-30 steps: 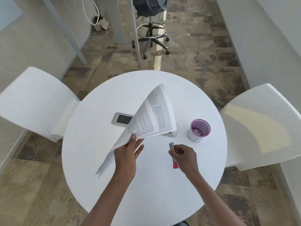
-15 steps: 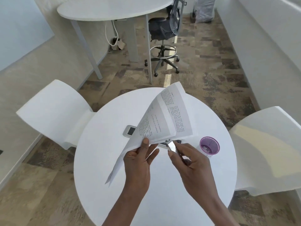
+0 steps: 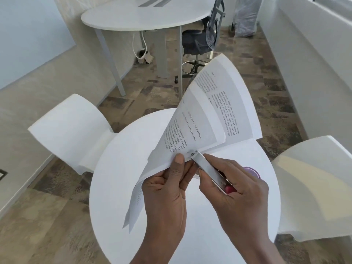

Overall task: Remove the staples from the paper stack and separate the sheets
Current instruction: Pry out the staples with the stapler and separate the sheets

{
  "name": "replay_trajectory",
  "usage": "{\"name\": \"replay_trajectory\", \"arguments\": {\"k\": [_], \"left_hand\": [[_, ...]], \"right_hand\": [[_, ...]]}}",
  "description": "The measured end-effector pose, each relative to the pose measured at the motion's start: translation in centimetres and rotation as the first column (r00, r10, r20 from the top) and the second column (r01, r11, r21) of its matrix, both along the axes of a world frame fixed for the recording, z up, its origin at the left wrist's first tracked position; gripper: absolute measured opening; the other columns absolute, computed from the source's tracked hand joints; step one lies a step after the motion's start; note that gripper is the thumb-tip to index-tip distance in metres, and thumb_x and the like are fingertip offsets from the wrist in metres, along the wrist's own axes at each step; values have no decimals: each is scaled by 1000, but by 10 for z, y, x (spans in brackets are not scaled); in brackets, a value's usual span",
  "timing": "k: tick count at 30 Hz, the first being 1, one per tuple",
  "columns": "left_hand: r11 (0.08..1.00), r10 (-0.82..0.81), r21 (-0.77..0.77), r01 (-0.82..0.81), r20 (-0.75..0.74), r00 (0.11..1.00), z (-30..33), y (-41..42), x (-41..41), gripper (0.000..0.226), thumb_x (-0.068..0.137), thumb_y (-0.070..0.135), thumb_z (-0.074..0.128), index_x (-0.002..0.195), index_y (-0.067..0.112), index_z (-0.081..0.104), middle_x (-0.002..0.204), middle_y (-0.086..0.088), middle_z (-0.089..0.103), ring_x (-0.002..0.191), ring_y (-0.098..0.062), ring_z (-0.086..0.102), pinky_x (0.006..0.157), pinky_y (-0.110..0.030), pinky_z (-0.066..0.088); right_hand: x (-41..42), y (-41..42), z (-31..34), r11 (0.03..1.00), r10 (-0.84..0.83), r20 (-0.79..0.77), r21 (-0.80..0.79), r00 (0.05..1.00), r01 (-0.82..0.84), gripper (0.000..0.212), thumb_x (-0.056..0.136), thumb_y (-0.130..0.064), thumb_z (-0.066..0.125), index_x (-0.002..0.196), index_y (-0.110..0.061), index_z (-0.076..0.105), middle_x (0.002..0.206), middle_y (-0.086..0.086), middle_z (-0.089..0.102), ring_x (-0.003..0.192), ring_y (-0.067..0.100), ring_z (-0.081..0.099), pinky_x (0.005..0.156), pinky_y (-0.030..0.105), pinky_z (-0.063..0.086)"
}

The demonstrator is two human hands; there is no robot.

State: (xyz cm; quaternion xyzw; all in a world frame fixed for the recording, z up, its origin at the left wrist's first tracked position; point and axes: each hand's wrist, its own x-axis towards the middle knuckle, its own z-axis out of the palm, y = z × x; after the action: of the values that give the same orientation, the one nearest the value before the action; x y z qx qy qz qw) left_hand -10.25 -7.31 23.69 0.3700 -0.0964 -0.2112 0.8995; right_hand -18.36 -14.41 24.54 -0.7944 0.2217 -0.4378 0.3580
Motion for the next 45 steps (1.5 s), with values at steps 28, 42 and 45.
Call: {"name": "replay_trajectory", "arguments": {"k": [28, 42, 45], "left_hand": [[988, 117, 101, -115, -11, 993, 23, 9, -11, 28, 79, 19, 78, 107, 26, 75, 106, -7, 77, 89, -24, 76, 65, -24, 58], [969, 215, 190, -159, -318, 924, 40, -1, -20, 12, 81, 10, 76, 80, 20, 82, 90, -7, 80, 79, -20, 77, 58, -21, 56], [968, 222, 187, -166, -341, 913, 40, -2, -20, 15, 80, 9, 76, 95, 9, 78, 95, -11, 79, 81, -22, 77, 60, -22, 57]], "right_hand": [[0, 15, 3, 950, 107, 242, 260, 964, -171, 38, 74, 7, 80, 107, -11, 77, 96, -5, 74, 76, 4, 70, 65, 10, 51], [3, 15, -6, 993, 84, 115, -96, 990, -73, 44, 83, 2, 70, 121, -19, 70, 104, 7, 67, 96, 16, 70, 75, 26, 58], [5, 16, -12, 986, 73, 79, -154, 994, -60, 46, 83, 5, 68, 122, -19, 72, 106, 8, 65, 99, 25, 68, 74, 35, 58]]}}
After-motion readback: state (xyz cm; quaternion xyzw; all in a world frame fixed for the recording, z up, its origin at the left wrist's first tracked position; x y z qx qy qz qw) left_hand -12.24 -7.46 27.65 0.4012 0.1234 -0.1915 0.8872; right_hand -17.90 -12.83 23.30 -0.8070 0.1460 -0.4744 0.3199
